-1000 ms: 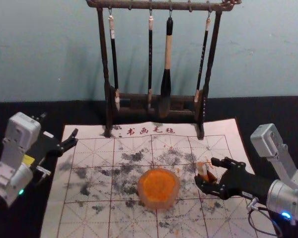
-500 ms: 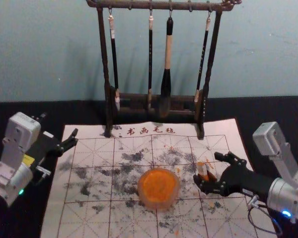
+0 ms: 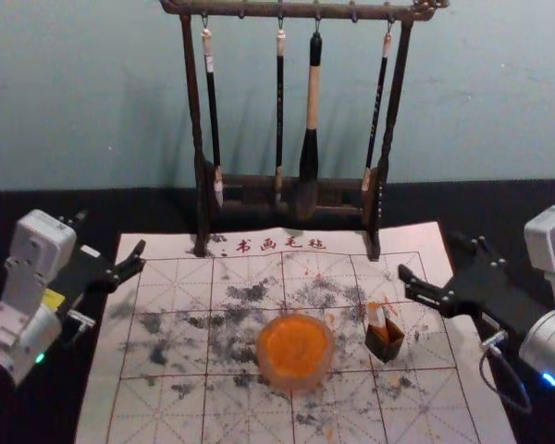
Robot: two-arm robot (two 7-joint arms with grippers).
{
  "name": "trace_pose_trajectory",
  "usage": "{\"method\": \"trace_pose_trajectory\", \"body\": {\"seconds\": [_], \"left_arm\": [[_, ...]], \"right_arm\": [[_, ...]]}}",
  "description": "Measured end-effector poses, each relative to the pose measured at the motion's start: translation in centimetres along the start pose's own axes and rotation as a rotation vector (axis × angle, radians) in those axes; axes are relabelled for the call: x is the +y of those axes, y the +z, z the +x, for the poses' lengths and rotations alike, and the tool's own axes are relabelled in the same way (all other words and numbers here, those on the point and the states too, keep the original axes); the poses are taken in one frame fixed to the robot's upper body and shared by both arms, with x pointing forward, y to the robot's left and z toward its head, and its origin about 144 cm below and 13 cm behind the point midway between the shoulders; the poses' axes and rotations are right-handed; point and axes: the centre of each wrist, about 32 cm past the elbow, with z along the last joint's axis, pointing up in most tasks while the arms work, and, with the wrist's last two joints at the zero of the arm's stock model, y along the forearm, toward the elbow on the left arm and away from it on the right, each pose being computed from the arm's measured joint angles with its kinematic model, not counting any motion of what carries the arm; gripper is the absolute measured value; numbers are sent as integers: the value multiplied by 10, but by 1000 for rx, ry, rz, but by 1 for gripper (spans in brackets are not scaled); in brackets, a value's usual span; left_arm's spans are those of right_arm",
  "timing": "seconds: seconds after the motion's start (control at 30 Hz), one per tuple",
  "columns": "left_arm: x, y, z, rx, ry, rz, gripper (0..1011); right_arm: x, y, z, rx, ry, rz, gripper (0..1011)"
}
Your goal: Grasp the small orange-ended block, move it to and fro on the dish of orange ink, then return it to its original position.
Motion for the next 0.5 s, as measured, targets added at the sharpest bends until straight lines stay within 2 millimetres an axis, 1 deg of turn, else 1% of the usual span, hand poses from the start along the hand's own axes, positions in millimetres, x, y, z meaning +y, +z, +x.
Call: {"method": "trace_pose_trajectory", "body": {"seconds": [0.07, 0.2, 0.4, 0.5], "left_arm": [[0, 0, 0, 0, 0, 0, 1001], [0, 0, 0, 0, 0, 0, 1001], [0, 0, 0, 0, 0, 0, 1001], [0, 0, 0, 0, 0, 0, 1001]], "right_arm": [[-2, -5, -3, -27, -72, -14, 1002], [-3, -16, -5, -44, -144, -58, 1002], [-4, -34, -9, -49, -202, -126, 1002], [-4, -38, -10, -46, -213, -143, 1002]]}}
